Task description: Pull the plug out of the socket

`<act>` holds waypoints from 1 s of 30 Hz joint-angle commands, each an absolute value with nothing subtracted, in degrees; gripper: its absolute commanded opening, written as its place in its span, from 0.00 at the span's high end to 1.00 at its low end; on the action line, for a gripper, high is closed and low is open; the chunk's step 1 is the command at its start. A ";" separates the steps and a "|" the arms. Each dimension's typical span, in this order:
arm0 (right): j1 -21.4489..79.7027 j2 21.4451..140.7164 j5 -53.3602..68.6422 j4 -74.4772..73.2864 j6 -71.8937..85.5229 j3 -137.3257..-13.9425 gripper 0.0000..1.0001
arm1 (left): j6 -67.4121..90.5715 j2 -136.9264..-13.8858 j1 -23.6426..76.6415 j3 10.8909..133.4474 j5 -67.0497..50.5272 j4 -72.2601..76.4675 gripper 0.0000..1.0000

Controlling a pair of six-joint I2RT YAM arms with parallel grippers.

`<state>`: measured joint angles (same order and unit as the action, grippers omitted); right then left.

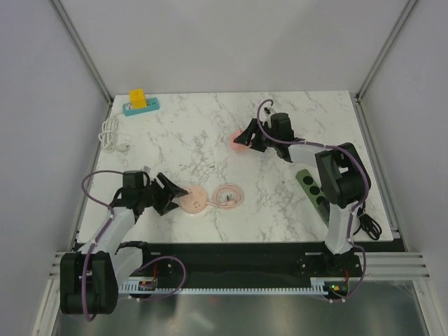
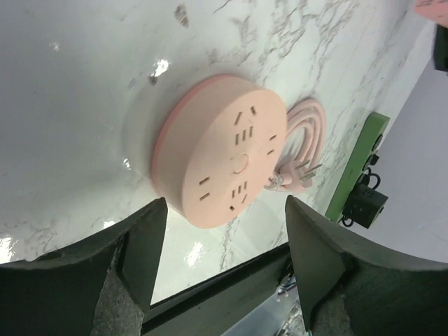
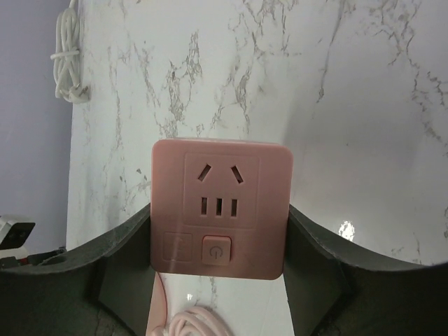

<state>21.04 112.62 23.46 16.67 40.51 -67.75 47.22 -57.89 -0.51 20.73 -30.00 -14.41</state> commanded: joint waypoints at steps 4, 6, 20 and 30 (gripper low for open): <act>20.30 118.10 32.51 30.48 47.63 -73.82 0.99 | 41.40 -52.83 -0.62 28.29 -24.87 -22.40 0.24; 19.95 120.05 33.31 32.51 50.34 -74.97 0.96 | 40.70 -52.30 -0.70 29.09 -25.05 -23.02 0.24; 19.78 128.85 29.53 24.88 45.00 -84.11 0.68 | 40.17 -48.96 -0.62 29.36 -28.21 -24.70 0.34; 19.69 130.69 26.20 14.77 40.26 -87.89 0.29 | 40.43 -47.64 -0.70 28.74 -28.48 -25.14 0.36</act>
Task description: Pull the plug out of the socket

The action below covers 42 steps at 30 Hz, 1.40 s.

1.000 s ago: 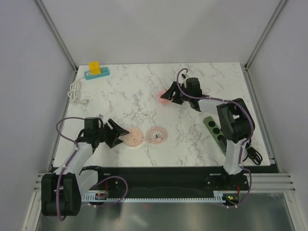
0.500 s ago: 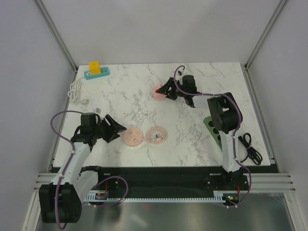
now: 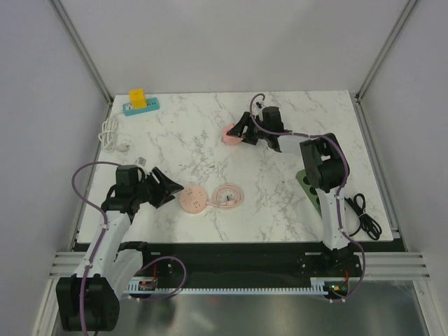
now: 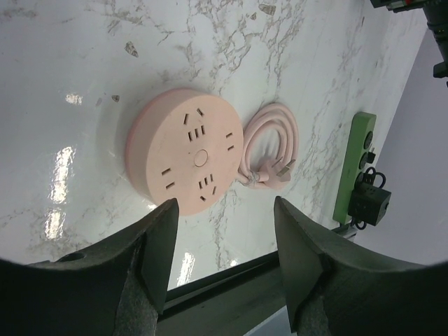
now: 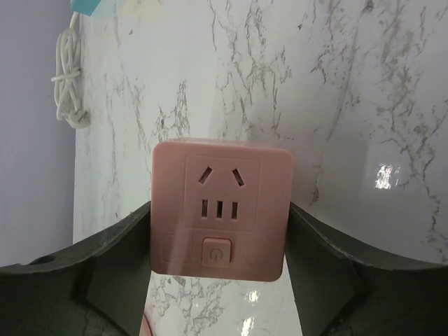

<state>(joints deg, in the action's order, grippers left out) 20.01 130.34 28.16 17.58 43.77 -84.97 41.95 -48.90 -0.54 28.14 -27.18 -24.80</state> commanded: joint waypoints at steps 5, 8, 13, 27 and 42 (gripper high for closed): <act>19.25 129.55 24.70 11.17 37.53 -88.94 0.02 | 40.60 -46.23 -0.70 28.65 -27.95 -25.75 0.37; 18.55 128.50 23.29 6.69 34.55 -90.79 0.02 | 40.60 -46.32 -0.62 28.92 -27.86 -26.01 0.37; 16.09 121.92 16.10 -7.94 25.78 -95.08 0.02 | 40.52 -46.49 -0.62 29.27 -27.77 -26.19 0.37; 24.06 91.50 8.25 -15.76 16.79 -65.62 0.02 | 40.43 -48.09 -0.70 31.64 -29.53 -26.01 0.33; 53.78 99.84 3.96 -5.09 10.99 -59.49 0.30 | 37.80 -43.51 1.32 39.63 -34.72 -29.79 0.35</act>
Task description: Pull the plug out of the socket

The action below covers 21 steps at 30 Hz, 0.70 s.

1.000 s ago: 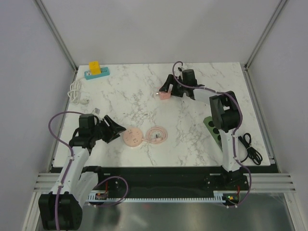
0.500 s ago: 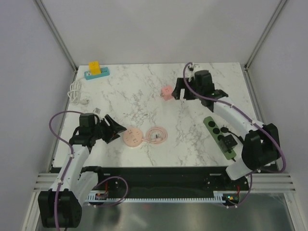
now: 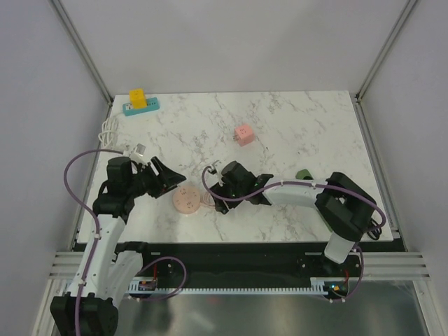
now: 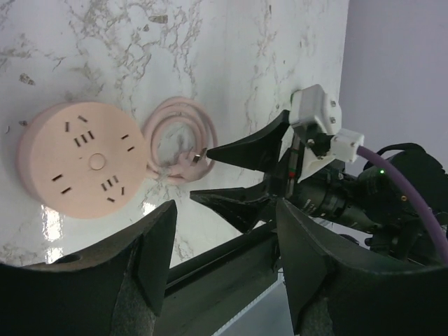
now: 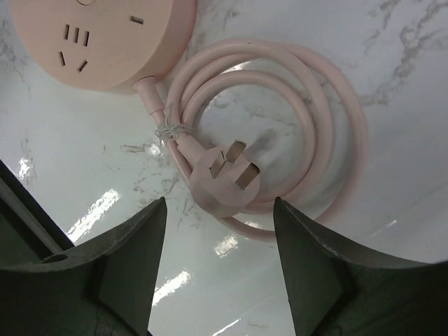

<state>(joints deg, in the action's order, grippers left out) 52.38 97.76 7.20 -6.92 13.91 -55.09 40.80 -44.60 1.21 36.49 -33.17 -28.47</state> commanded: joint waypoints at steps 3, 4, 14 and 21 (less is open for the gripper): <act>54.49 103.17 3.16 -5.97 10.72 -62.65 0.31 | 36.74 -43.86 1.41 40.34 -35.42 -29.97 0.35; 54.75 104.31 2.99 -6.24 10.64 -63.54 0.31 | 36.56 -43.86 1.41 40.43 -35.59 -29.97 0.35; 62.13 120.57 3.08 -8.79 15.55 -81.28 0.62 | 31.29 -41.67 1.23 46.31 -25.15 -37.61 0.35; 66.01 130.42 5.70 -3.96 23.55 -95.44 0.66 | 34.01 -38.15 1.23 49.57 -12.76 -38.85 0.35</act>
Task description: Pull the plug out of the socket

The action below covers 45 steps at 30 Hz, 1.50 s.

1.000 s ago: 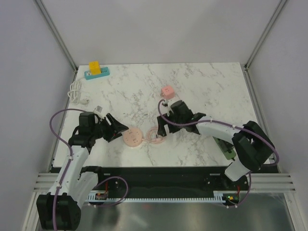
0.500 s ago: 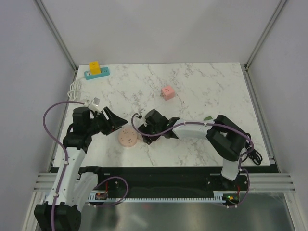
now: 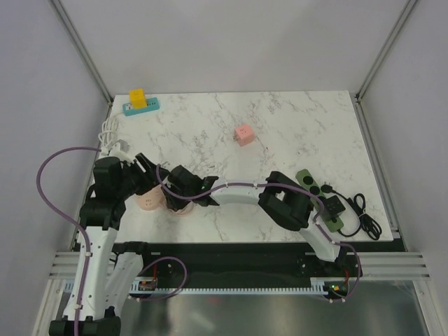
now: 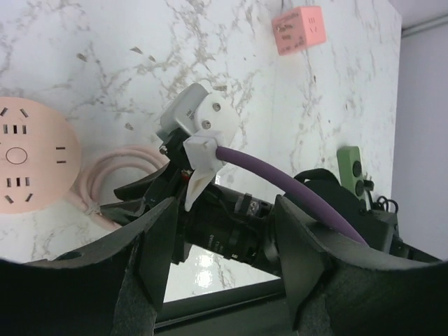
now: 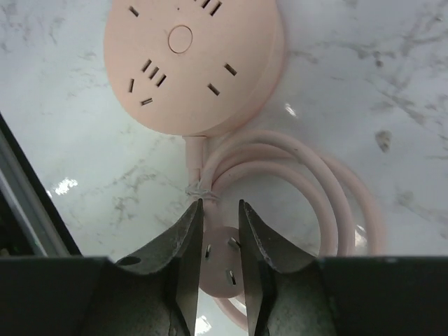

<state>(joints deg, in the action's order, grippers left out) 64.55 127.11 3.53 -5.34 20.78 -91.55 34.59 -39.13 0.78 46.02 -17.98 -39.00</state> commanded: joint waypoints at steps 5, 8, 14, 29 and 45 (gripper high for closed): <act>65.04 130.79 8.61 -3.08 21.02 -97.57 0.59 | 34.98 -38.32 1.23 51.67 -8.88 -39.02 0.35; 63.02 127.01 10.01 -0.37 21.78 -93.19 0.50 | 36.03 -38.93 1.23 52.47 -6.77 -39.02 0.35; 56.08 118.05 17.04 12.73 28.83 -82.02 0.32 | 37.44 -41.22 1.23 55.63 -4.66 -38.67 0.33; 44.83 116.53 13.63 18.96 29.34 -84.01 0.02 | 34.20 -63.50 1.23 67.67 0.53 -32.00 0.08; 37.88 125.07 14.94 26.63 24.89 -89.21 0.02 | 9.06 -104.83 0.53 83.73 14.22 6.06 0.02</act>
<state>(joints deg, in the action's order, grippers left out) 37.56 125.67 13.10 25.58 28.93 -85.76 18.90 -99.37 0.97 77.23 8.43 -8.32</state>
